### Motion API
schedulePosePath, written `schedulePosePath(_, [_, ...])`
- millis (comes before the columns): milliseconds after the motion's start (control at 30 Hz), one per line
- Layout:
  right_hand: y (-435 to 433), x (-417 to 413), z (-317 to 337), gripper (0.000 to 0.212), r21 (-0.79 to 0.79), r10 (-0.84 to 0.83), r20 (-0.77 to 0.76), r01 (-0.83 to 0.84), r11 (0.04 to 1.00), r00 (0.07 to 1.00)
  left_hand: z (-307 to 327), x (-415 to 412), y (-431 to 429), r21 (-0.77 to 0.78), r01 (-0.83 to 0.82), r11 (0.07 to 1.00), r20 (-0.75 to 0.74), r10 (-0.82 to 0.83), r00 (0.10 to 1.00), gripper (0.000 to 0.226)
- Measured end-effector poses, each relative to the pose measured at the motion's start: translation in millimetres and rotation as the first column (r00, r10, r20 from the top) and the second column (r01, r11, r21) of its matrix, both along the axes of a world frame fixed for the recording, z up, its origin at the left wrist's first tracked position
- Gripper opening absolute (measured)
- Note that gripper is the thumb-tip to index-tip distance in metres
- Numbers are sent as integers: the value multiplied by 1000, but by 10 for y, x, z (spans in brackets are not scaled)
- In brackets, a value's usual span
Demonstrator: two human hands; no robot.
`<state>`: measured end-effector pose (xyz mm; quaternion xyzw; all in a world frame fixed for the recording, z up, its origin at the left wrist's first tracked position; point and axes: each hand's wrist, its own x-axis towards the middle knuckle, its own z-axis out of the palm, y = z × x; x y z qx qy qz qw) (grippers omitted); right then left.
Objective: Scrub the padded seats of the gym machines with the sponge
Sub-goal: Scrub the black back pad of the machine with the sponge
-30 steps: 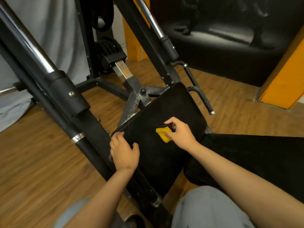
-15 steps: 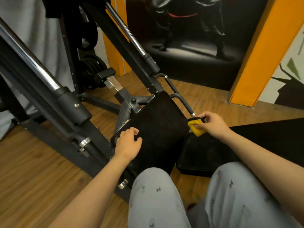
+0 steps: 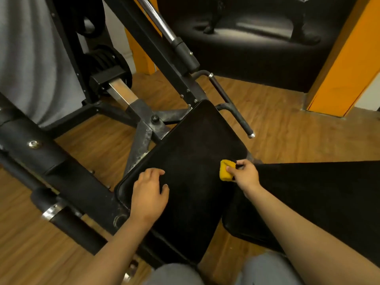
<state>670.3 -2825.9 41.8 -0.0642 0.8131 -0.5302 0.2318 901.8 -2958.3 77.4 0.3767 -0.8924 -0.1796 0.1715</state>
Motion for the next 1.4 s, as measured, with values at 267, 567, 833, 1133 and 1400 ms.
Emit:
schedulePosePath(267, [-937, -326, -426, 35, 23, -130, -67, 132, 991, 989, -104, -680, -548, -172, -59, 983, -15, 58, 998, 44])
schedulePosePath(567, [-1420, 215, 137, 32, -181, 283, -41, -285, 941, 958, 179, -823, -669, 113, -163, 980, 145, 146, 979, 48])
schedulePosePath(833, [-501, 462, 914, 23, -115, 52, 171, -32, 993, 984, 1082, -859, -304, 268, 42, 962, 324, -131, 937, 38])
schedulePosePath(1133, [1156, 268, 2173, 25, -51, -383, 187, 398, 916, 905, 2206, -1492, 660, 365, 450, 815, 210, -543, 813, 34])
schedulePosePath(1400, [2595, 758, 3053, 24, -100, -663, 196, 687, 720, 723, 2911, -1636, 1818, 379, 720, 581, 164, -808, 566, 37])
